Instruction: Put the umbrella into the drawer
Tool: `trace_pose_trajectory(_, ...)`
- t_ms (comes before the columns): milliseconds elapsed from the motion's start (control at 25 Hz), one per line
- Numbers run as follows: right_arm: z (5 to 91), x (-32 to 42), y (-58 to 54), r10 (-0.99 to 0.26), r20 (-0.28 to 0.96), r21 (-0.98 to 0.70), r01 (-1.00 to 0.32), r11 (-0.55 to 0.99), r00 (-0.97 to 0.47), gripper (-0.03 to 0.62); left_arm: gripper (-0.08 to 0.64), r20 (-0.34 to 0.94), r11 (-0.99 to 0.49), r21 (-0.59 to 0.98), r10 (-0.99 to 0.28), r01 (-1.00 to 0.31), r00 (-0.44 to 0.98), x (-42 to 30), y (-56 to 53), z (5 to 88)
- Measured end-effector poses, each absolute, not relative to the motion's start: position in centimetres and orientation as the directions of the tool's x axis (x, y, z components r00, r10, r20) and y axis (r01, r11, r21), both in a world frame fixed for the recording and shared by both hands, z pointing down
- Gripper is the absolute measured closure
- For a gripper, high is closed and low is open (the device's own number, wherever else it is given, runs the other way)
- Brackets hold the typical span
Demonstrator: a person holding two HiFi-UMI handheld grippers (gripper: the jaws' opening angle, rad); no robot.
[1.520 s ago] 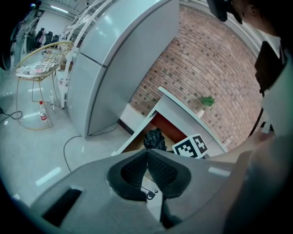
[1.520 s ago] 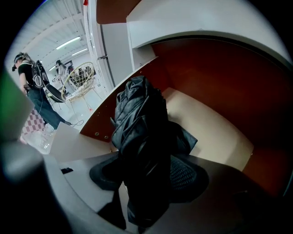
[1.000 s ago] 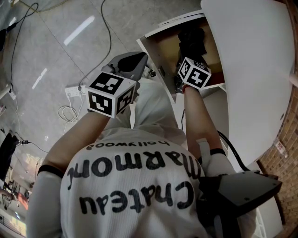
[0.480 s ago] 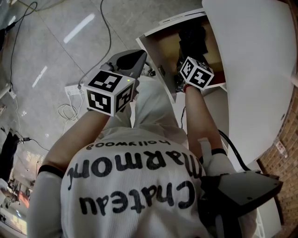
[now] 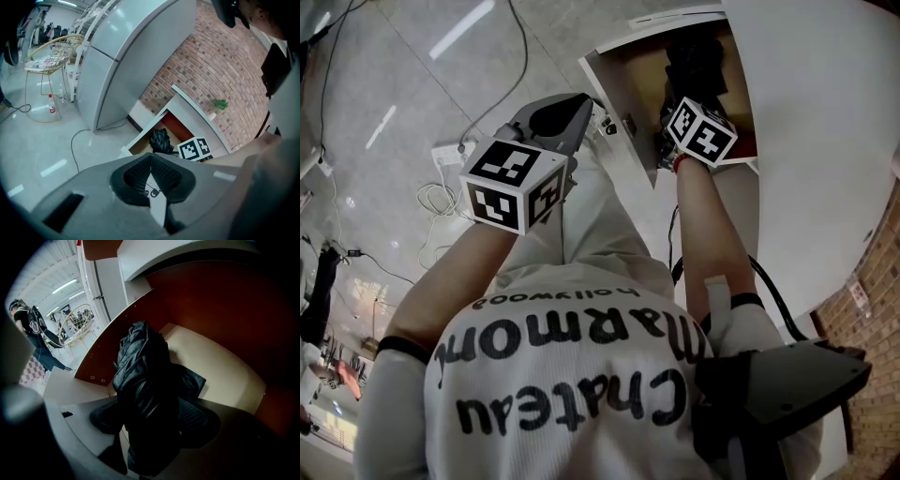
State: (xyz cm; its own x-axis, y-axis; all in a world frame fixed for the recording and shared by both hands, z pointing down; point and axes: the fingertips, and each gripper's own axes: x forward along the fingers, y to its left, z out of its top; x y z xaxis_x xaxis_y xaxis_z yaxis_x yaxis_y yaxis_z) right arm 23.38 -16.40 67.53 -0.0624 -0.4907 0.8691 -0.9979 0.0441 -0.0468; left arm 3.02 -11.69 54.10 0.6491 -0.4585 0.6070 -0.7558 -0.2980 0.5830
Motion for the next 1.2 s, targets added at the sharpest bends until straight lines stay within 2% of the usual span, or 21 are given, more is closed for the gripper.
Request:
trace_pose_trajectory(400, 67.5, 22.9, -16.3, -0.468, 0.883, -0.011, -0.998, 0.056, -0.035, 0.311, 0.545, 0.609, -0.286, 0.572, -0.480, -0.769, 0.631, 2.8, -12.0, 53.7)
trace_pose_trajectory(960, 66.0, 23.5, -13.2, -0.392, 0.920, 0.026, -0.999, 0.035, 0.010, 0.311, 0.545, 0.562, -0.360, 0.544, -0.514, -0.758, 0.648, 3.3, -13.4, 48.3)
trace_pose_trajectory(1200, 64.7, 22.8, -11.9, -0.398, 0.917, 0.010, -1.000, -0.004, 0.010, 0.312, 0.545, 0.552, -0.393, 0.523, -0.520, -0.756, 0.652, 3.1, -13.4, 46.7)
